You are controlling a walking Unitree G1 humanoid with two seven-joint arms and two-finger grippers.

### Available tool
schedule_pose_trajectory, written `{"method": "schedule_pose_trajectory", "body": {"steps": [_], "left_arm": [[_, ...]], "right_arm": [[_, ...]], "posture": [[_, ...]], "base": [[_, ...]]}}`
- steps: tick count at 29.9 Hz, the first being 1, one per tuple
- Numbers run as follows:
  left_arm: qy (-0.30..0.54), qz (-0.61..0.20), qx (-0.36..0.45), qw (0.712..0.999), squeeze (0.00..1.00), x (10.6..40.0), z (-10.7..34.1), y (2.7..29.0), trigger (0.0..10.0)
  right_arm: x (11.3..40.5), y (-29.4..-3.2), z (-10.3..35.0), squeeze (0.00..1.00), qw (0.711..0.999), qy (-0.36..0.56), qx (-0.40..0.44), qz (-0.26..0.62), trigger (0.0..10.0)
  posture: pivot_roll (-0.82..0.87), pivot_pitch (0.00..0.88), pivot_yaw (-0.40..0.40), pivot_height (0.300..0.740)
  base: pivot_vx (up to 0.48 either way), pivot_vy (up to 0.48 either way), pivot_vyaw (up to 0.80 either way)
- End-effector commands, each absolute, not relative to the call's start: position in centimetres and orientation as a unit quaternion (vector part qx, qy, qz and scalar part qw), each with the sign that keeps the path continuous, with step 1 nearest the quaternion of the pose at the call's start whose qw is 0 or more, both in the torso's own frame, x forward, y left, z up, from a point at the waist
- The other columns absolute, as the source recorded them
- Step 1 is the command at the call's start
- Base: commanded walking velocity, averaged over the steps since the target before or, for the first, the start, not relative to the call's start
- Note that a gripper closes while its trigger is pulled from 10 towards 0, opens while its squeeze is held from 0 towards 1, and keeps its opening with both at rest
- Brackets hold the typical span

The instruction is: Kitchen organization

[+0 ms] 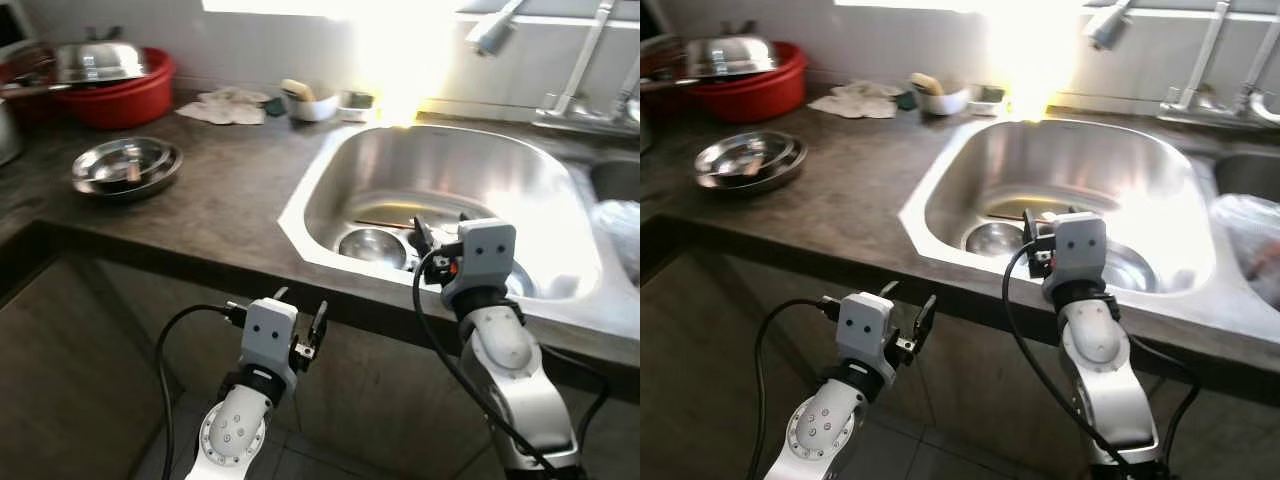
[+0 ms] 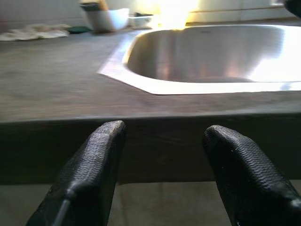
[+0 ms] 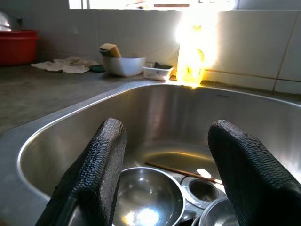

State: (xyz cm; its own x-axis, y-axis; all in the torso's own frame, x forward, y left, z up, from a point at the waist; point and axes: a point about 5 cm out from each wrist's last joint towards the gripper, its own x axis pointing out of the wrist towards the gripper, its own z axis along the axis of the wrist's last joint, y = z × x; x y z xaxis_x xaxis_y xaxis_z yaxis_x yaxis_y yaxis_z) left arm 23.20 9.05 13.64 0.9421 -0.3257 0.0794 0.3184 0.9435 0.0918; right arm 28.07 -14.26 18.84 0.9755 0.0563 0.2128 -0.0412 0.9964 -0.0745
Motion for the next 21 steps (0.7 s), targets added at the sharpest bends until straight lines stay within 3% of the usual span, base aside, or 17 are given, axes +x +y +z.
{"method": "schedule_pose_trajectory", "body": {"steps": [1,15,21], "left_arm": [[-0.045,-0.163,0.035,0.985,0.00,23.22,13.48,9.13,10.0],[-0.045,-0.166,0.034,0.985,0.00,22.93,13.25,9.08,10.0],[-0.048,-0.167,0.035,0.984,0.00,22.89,13.32,9.12,10.0]], "right_arm": [[27.68,-14.10,18.77,0.00,0.994,-0.105,-0.032,0.030,10.0],[27.18,-13.44,18.14,0.00,0.995,-0.090,-0.028,0.045,10.0],[27.29,-13.34,18.31,0.00,0.994,-0.091,-0.026,0.047,10.0]], "posture": [[0.01,0.039,0.002,0.740],[0.01,0.030,0.003,0.740],[0.01,0.031,0.004,0.740]], "base": [[0.000,0.270,0.79],[0.000,0.453,0.79],[0.000,0.044,0.79]]}}
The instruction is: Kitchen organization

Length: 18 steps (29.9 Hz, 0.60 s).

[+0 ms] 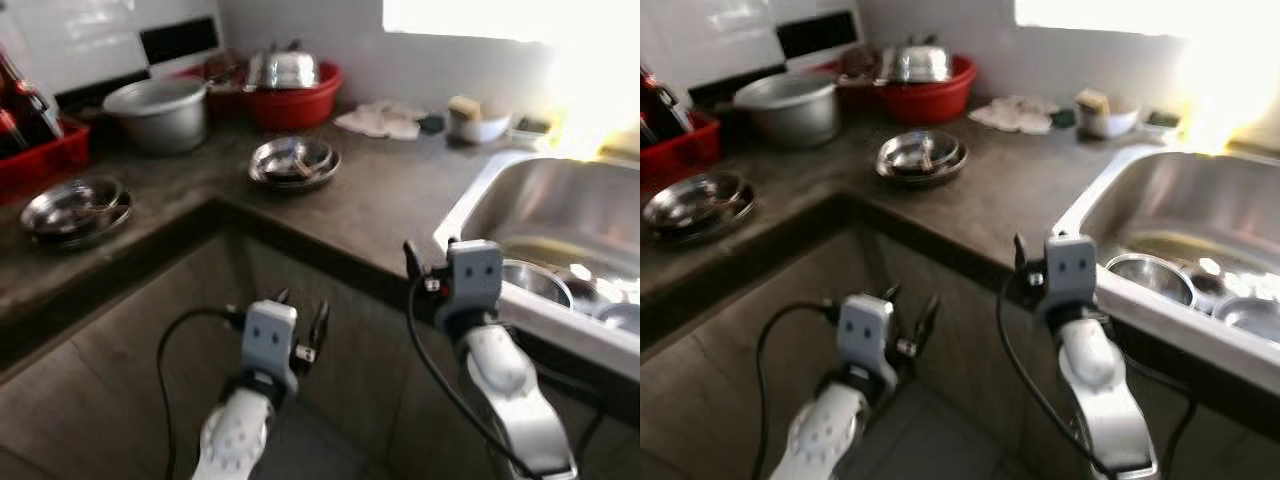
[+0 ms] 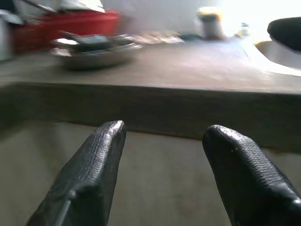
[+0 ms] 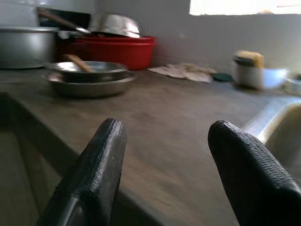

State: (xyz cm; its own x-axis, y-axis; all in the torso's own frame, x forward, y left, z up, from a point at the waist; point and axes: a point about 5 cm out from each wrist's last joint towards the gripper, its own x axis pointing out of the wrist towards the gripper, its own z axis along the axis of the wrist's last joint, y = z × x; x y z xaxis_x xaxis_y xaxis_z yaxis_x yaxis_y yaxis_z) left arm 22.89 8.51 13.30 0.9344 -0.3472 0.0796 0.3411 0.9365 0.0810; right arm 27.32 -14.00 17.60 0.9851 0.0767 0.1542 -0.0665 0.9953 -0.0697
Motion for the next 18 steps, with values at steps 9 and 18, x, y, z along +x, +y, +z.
{"method": "schedule_pose_trajectory", "body": {"steps": [9,18], "left_arm": [[-0.044,-0.167,0.039,0.984,0.00,22.88,13.25,9.11,10.0],[-0.043,-0.167,0.041,0.984,0.00,22.72,13.23,9.09,10.0]], "right_arm": [[27.36,-12.95,18.14,0.00,0.995,-0.084,-0.019,0.058,10.0],[27.43,-12.61,18.03,0.00,0.994,-0.079,-0.017,0.066,10.0]], "posture": [[0.02,0.046,0.004,0.740],[0.02,0.052,0.000,0.740]], "base": [[0.000,0.124,0.80],[0.000,0.157,0.79]]}}
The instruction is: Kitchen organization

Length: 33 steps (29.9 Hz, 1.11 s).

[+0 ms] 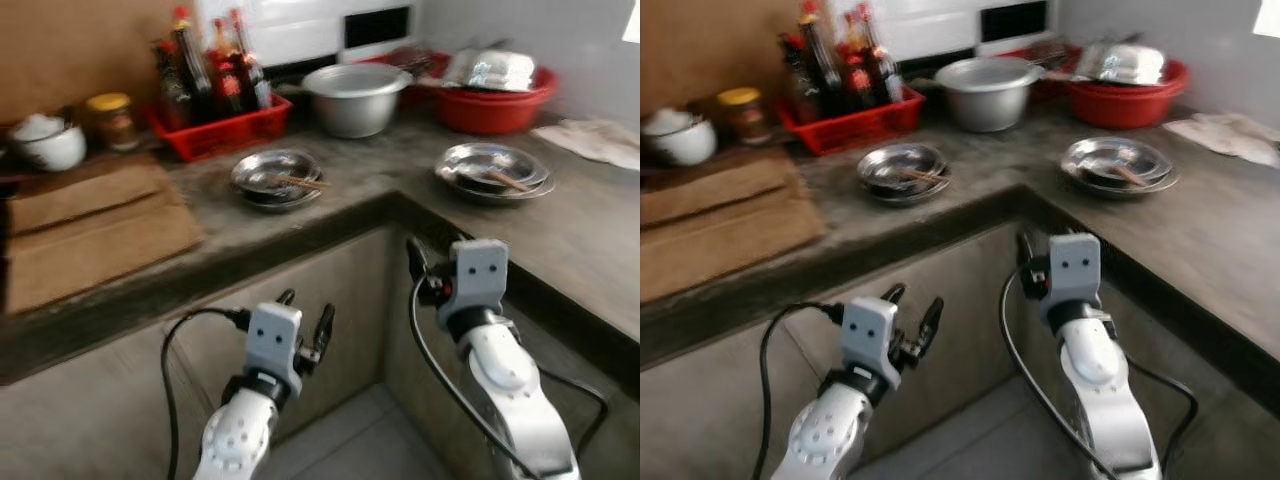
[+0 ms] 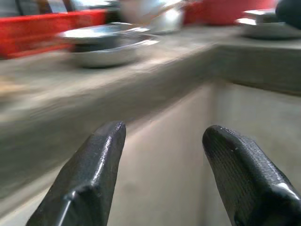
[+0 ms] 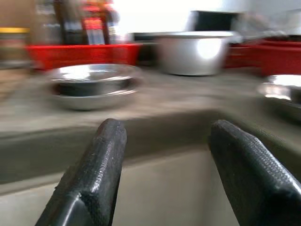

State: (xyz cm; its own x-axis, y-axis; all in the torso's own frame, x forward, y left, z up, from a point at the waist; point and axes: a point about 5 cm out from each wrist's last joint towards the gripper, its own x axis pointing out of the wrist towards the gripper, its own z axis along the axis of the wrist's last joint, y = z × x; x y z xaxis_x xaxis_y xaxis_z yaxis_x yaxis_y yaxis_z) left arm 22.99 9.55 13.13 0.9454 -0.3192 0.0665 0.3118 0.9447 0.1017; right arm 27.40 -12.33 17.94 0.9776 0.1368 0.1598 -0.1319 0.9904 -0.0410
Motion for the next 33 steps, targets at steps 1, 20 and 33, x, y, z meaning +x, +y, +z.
{"method": "schedule_pose_trajectory", "body": {"steps": [1,20,33], "left_arm": [[-0.044,-0.167,0.044,0.984,0.00,22.69,13.23,9.09,10.0],[-0.035,-0.153,0.051,0.986,0.00,22.72,12.86,9.33,10.0],[-0.030,-0.152,0.058,0.986,0.00,22.43,12.50,9.32,10.0]], "right_arm": [[27.45,-12.57,18.01,0.00,0.994,-0.079,-0.016,0.067,10.0],[28.00,-11.92,17.79,0.00,0.993,-0.063,-0.002,0.095,10.0],[28.19,-11.67,17.76,0.00,0.992,-0.058,-0.004,0.108,10.0]], "posture": [[0.02,0.054,0.000,0.740],[0.02,0.061,-0.009,0.740],[0.02,0.068,-0.014,0.740]], "base": [[0.000,0.000,0.79],[0.129,-0.109,0.42],[0.221,-0.261,0.00]]}}
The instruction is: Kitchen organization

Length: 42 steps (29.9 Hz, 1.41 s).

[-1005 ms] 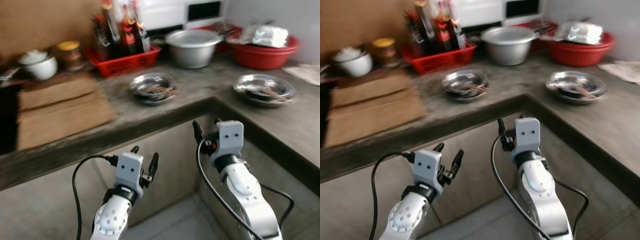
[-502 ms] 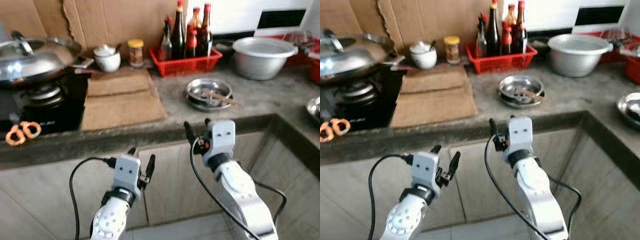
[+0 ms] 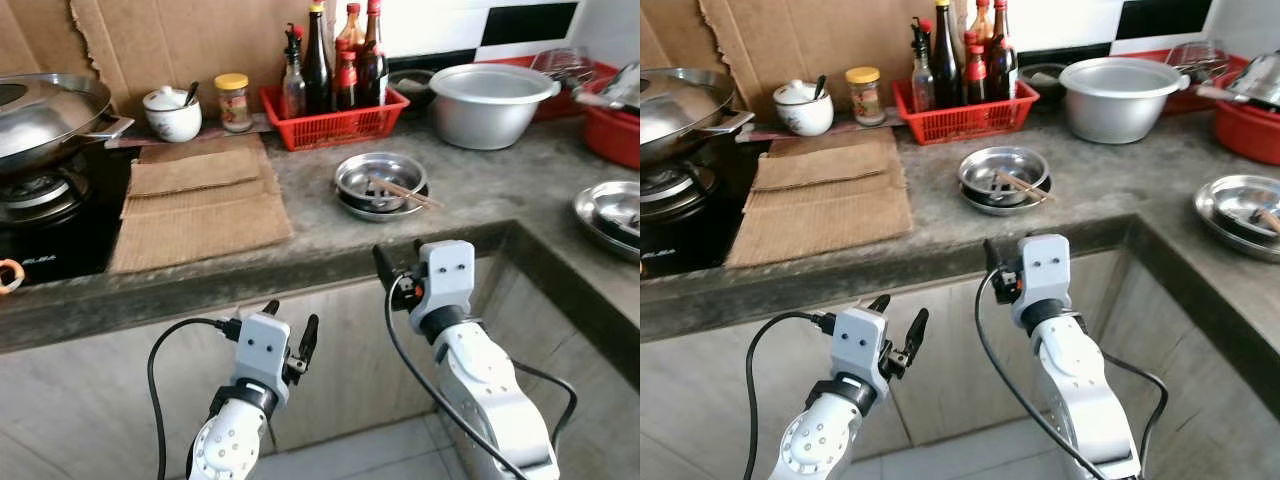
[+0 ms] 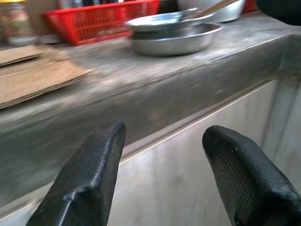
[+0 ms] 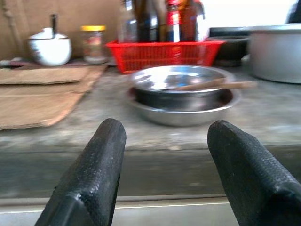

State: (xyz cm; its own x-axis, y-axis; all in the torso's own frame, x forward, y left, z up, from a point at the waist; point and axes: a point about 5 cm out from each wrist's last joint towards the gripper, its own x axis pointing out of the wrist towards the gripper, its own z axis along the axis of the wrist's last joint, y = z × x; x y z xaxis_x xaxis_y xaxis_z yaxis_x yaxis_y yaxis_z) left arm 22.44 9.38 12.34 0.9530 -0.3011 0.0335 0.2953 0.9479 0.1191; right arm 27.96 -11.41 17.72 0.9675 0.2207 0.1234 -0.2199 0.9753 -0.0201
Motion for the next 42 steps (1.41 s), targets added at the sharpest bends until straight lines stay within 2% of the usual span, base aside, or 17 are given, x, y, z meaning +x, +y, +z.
{"method": "schedule_pose_trajectory", "body": {"steps": [1,22,23,28,30,31,42], "left_arm": [[-0.030,-0.148,0.056,0.987,0.00,22.4,12.5,9.4,10.0],[-0.003,-0.141,0.051,0.989,0.00,22.2,11.6,9.5,10.0],[-0.005,-0.144,0.047,0.989,0.00,22.3,11.7,9.5,10.0],[-0.020,-0.185,0.039,0.982,0.00,21.7,12.0,8.6,10.0],[-0.036,-0.199,0.043,0.979,0.00,21.3,12.3,8.2,10.0],[-0.037,-0.203,0.039,0.978,0.00,21.2,12.4,8.1,10.0],[-0.044,-0.231,0.038,0.971,0.00,20.8,12.4,7.4,10.0]], "right_arm": [[28.3,-11.7,17.8,0.00,0.992,-0.058,-0.005,0.109,10.0],[28.7,-11.8,17.3,0.00,0.989,-0.040,-0.044,0.136,10.0],[28.7,-11.5,17.1,1.00,0.988,-0.042,-0.037,0.147,10.0],[29.5,-11.1,17.0,1.00,0.988,-0.042,-0.038,0.142,10.0],[30.0,-11.2,17.2,0.54,0.989,-0.043,-0.042,0.134,10.0],[30.4,-11.2,17.5,0.00,0.990,-0.044,-0.045,0.129,10.0],[32.1,-11.7,18.6,0.00,0.994,-0.057,-0.026,0.089,10.0]], "posture": [[0.02,0.069,-0.015,0.740],[0.02,0.066,-0.023,0.740],[0.02,0.064,-0.024,0.740],[0.03,0.062,-0.026,0.740],[0.03,0.062,-0.024,0.740],[0.03,0.064,-0.028,0.740],[0.03,0.069,-0.026,0.740]], "base": [[0.405,-0.255,0.00],[0.019,-0.012,0.00],[0.000,0.000,0.00],[0.000,0.000,0.00],[0.000,0.000,0.00],[0.000,0.000,0.00],[0.000,0.000,0.00]]}}
